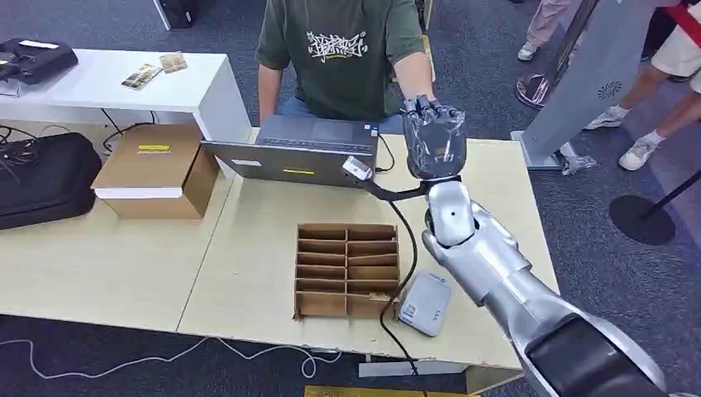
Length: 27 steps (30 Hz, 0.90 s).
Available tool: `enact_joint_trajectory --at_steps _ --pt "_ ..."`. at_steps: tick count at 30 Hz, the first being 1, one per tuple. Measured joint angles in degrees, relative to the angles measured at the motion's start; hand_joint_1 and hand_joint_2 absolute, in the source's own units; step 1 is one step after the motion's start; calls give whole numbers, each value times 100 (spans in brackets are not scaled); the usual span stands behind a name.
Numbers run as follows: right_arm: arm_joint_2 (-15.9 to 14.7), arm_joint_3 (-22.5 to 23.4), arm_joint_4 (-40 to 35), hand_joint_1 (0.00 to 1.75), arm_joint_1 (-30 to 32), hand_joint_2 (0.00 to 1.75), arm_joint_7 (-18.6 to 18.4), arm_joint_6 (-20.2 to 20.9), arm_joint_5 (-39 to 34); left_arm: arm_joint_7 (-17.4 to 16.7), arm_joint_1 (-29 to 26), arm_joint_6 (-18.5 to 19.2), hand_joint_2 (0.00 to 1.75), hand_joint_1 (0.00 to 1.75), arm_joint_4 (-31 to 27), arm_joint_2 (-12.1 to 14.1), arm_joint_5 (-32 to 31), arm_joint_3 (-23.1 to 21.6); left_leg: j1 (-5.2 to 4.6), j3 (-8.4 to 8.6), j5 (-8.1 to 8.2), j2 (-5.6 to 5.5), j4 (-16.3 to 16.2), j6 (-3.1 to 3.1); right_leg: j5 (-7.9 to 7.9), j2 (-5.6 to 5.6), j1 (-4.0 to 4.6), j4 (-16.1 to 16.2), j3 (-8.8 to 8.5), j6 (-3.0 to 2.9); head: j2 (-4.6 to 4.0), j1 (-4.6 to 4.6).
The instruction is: Pass the card to the sensor for recognition and then transmit it.
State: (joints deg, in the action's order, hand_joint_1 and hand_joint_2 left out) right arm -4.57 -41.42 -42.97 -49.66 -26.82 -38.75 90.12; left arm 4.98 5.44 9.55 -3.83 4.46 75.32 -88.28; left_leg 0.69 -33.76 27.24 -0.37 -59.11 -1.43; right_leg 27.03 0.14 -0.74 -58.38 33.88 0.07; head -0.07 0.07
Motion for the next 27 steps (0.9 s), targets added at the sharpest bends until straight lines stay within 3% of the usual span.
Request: enact_joint_trajectory --at_steps 20,21,27 --pt "92 114 411 175 -152 175 96 -2 0 -72 39 9 0 0 -48 31 -111 -2 0 -1 1 -1 0 0 0 0 0 1 0 0 0 2" --pt "107 131 413 0 -153 175 107 -2 0 -72 40 9 0 0 -50 31 -109 -2 0 -2 1 -1 0 0 0 -1 0 1 0 0 -2 2" --pt "177 192 487 0 -153 175 173 -2 0 -74 41 18 0 0 -50 31 -87 -2 0 -1 1 -1 0 0 0 0 0 1 1 0 0 2"
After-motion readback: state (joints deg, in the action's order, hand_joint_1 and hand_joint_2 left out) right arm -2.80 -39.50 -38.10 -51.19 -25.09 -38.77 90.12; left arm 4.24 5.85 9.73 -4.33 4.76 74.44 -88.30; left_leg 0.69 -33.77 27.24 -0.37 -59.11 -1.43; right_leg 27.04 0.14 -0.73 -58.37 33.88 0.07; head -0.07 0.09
